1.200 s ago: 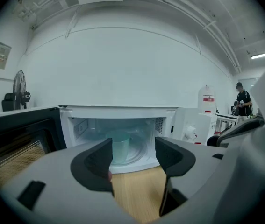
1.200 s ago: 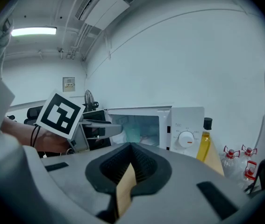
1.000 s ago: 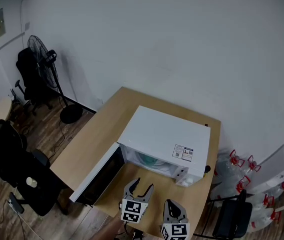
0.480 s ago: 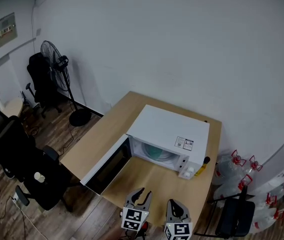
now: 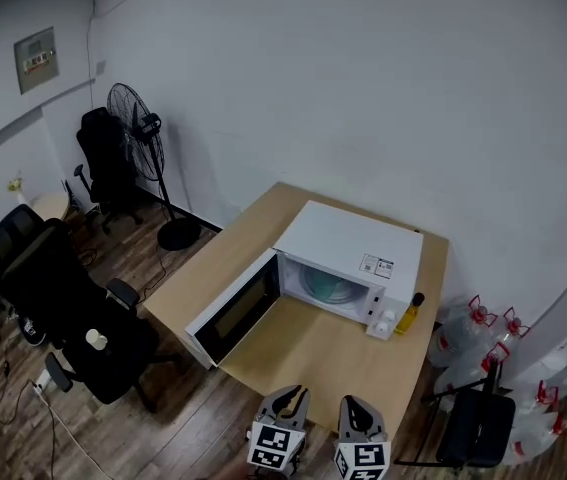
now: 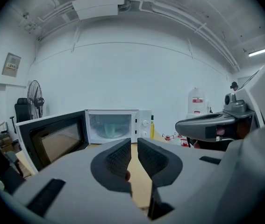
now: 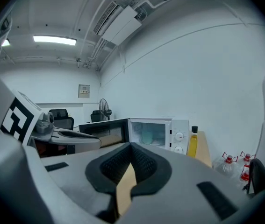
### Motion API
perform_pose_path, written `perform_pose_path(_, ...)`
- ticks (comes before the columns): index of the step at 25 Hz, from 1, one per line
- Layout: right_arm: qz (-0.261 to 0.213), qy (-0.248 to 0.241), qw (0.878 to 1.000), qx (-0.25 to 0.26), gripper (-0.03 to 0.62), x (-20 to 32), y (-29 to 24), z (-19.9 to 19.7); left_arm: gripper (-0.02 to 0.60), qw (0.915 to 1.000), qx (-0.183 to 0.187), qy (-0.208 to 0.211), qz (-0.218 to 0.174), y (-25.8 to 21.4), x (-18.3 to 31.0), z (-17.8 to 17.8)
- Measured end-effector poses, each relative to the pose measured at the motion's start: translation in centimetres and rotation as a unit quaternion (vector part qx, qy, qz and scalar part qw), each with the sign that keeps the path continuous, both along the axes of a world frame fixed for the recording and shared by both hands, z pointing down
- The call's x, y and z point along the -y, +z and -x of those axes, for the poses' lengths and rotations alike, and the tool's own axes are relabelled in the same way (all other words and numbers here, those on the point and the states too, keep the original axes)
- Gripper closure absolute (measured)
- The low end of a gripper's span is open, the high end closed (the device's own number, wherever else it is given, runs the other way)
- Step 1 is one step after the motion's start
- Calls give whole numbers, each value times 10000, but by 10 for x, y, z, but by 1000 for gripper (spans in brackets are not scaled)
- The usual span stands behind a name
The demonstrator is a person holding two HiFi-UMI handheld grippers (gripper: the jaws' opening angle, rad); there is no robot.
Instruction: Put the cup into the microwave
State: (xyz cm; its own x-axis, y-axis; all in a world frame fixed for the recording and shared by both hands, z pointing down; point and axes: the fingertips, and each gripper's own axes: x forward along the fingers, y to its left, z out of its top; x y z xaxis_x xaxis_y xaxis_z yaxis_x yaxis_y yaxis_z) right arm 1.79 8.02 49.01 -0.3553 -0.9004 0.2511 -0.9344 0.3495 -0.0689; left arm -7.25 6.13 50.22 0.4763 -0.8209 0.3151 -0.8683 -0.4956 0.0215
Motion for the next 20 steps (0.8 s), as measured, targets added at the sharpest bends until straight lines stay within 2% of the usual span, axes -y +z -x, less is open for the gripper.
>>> perform_pose_path(10,-139,-39,9999,-87,577,-69,3,9,547,10000,-11,-21,5,6,-76,13)
perform_pose_path(20,-286,-153,9994,-126,577,-97,0,18,552,9999,56,-43,-144,-1,-109,22)
